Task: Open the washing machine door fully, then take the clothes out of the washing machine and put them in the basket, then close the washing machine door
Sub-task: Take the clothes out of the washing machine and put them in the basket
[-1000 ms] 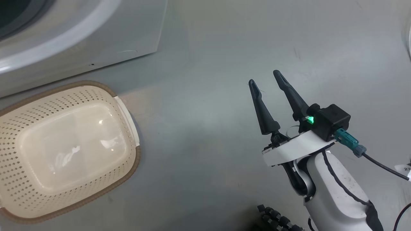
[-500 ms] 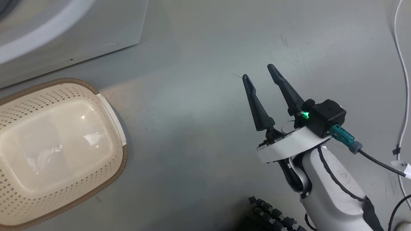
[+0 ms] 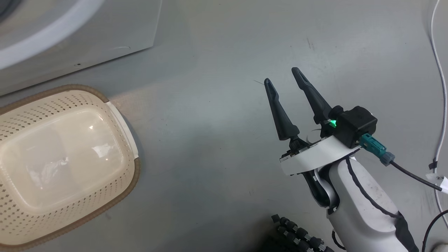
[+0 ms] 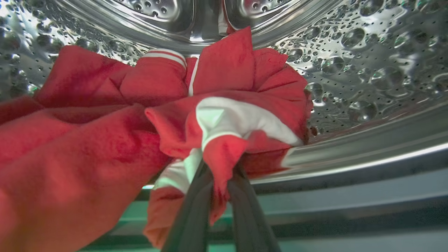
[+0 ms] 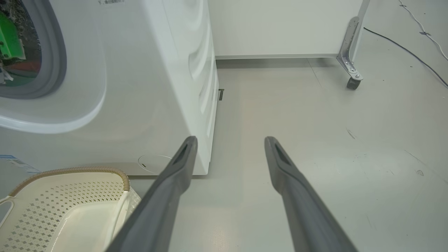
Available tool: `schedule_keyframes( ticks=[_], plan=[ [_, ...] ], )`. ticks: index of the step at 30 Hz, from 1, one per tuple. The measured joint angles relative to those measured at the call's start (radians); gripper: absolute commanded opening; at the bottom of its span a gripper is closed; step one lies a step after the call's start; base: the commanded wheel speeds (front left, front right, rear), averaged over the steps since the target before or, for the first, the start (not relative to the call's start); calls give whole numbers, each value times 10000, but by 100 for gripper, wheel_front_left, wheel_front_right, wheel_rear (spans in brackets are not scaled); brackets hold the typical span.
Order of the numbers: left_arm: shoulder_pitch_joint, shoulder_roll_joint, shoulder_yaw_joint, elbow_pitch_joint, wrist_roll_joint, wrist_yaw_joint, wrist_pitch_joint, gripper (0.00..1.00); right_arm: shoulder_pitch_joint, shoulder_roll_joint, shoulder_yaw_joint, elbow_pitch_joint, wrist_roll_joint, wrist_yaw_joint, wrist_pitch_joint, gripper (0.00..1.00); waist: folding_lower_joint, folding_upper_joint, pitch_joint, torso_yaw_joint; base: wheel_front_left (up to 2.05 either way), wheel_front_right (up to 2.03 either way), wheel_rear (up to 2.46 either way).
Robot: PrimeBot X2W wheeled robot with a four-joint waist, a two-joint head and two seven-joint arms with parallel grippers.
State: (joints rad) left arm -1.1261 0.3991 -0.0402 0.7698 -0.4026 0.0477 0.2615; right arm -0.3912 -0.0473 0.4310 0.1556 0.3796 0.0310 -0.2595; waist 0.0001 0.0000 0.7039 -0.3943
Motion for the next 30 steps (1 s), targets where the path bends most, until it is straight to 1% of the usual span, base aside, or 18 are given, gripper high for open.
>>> schedule_keyframes(
  ticks=[4, 9, 17, 22, 26, 30],
  plan=[
    [-56, -71, -79, 105, 25, -2, -270, 0, -110, 0, -77, 35, -19, -73, 0, 100, 0, 0, -43, 60, 0, 0, 0],
    [-56, -263, -211, 201, 77, -19, -704, 0, -109, -2, -100, 107, -33, -75, 0, 100, 0, 0, -172, 206, 0, 0, 0],
    [35, -422, -249, 274, 100, -222, -1639, 0, -109, -2, -109, 267, -113, -84, 2, 100, 0, 0, -531, 455, 0, 0, 0],
    [496, -702, -238, 276, 98, -278, -2359, 0, -105, -8, -142, 343, -125, -84, 0, 100, 0, 0, -832, 630, 0, 0, 0],
    [967, -802, -234, 219, 92, -360, -2915, 0, -94, -10, -159, 441, -146, -84, 0, 100, -1, 0, -1089, 792, 0, 0, 0],
    [1424, -1068, -261, 23, 82, -449, -3442, 0, -53, -17, -261, 506, -203, -82, 0, 100, -1, 0, -1351, 974, 0, 0, 0]
  ],
)
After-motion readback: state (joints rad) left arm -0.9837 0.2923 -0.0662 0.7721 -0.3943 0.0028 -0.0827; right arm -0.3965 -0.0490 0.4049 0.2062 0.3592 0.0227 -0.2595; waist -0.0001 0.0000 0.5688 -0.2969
